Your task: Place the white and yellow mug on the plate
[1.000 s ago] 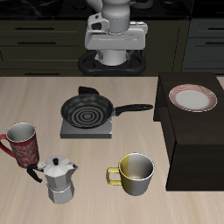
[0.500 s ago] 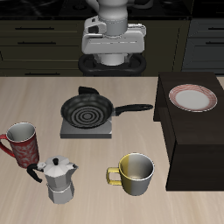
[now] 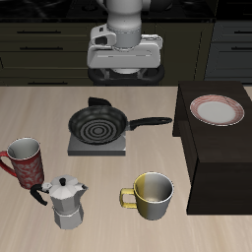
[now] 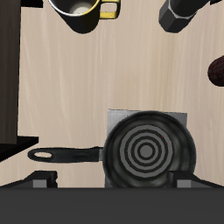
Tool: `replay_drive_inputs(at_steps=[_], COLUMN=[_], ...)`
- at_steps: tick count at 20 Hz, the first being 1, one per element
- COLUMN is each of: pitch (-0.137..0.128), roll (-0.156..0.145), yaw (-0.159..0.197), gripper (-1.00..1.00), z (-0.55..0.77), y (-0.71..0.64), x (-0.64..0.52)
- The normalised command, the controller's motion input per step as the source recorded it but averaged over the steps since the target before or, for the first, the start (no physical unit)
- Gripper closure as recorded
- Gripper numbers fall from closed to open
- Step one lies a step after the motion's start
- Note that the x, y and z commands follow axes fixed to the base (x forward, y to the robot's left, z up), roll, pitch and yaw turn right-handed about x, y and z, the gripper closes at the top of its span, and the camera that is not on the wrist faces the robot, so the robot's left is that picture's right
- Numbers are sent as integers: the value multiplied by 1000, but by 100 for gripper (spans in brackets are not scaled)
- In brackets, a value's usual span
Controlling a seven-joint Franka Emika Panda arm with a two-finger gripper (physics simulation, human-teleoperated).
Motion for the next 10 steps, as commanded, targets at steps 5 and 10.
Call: replay_drive_inputs(at_steps=[5,10], pitch=[2,-22], roll=[-24,-15], yaw=[7,-11], gripper=[-100,-100], z=[-12,76], y=[78,76], x=[378,326])
